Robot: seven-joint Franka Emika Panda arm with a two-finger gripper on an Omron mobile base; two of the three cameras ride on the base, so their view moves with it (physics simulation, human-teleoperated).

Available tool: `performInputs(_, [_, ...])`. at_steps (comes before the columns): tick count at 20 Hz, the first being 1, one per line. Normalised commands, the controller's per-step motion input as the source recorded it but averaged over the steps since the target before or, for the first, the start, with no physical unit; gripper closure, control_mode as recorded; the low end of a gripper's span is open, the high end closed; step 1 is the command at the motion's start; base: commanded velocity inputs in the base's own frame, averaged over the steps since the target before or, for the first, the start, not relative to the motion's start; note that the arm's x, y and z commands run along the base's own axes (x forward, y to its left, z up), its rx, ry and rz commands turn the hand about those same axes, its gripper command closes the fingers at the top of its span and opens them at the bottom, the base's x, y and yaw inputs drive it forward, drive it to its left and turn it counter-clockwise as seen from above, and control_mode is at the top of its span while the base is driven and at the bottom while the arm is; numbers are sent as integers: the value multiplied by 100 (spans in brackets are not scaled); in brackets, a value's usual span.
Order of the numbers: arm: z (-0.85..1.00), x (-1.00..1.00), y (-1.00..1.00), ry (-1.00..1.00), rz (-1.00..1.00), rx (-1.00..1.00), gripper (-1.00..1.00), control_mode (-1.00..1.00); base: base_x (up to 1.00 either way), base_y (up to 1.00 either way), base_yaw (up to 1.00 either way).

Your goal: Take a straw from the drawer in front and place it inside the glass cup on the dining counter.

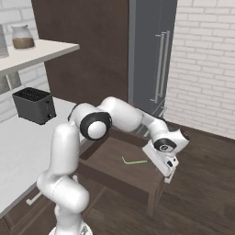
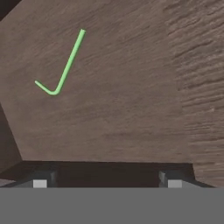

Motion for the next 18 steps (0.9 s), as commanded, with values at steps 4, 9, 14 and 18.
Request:
performInputs(4, [14, 33, 30, 0, 0, 0, -100, -100, 0, 0, 0])
performInputs(9, [6, 56, 46, 0, 0, 0, -100, -100, 0, 0, 0])
performInputs(14, [2, 21, 37, 0, 17, -9, -100, -100, 0, 0, 0])
performInputs(18, [0, 0, 29, 0, 41, -12, -100, -100, 0, 0, 0])
